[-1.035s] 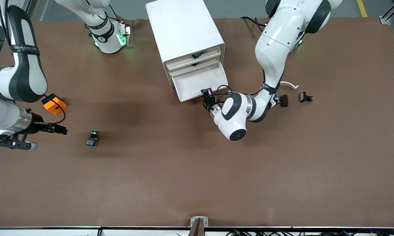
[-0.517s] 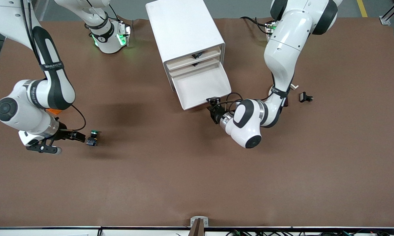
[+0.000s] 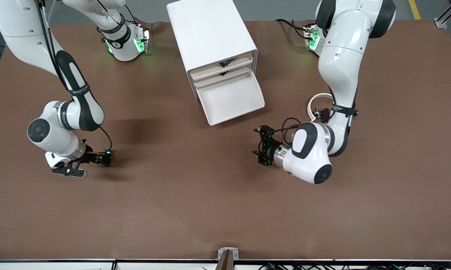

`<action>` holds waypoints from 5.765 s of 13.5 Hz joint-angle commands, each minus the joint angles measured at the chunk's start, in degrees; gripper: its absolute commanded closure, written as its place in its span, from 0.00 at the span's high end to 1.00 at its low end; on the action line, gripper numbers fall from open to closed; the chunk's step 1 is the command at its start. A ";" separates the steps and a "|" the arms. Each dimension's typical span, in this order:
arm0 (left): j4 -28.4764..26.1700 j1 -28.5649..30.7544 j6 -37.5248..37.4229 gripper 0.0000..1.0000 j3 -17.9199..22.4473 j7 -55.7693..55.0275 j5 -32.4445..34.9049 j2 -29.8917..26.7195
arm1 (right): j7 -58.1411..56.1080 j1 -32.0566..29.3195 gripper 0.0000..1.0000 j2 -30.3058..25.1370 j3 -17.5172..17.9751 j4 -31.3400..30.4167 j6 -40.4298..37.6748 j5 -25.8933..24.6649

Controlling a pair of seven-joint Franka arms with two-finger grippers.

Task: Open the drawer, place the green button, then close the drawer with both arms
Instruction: 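Lift the green button with the right gripper and carry it toward the drawer, then lower the button into the open drawer and open the right gripper, then withdraw the right gripper while the left gripper reaches the drawer front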

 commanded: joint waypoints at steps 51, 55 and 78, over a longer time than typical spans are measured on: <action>-34.04 -4.72 24.51 1.00 3.37 62.03 32.01 -29.12 | 92.02 55.26 0.00 0.50 0.22 18.33 -22.47 0.89; -34.56 -4.81 25.21 1.00 3.37 62.03 32.01 -29.12 | 91.85 55.35 0.00 0.67 0.22 18.24 -22.56 0.89; -34.31 -17.11 33.30 1.00 -0.31 55.10 30.78 -20.43 | 40.75 31.12 1.00 -9.95 -0.13 32.30 -53.57 0.19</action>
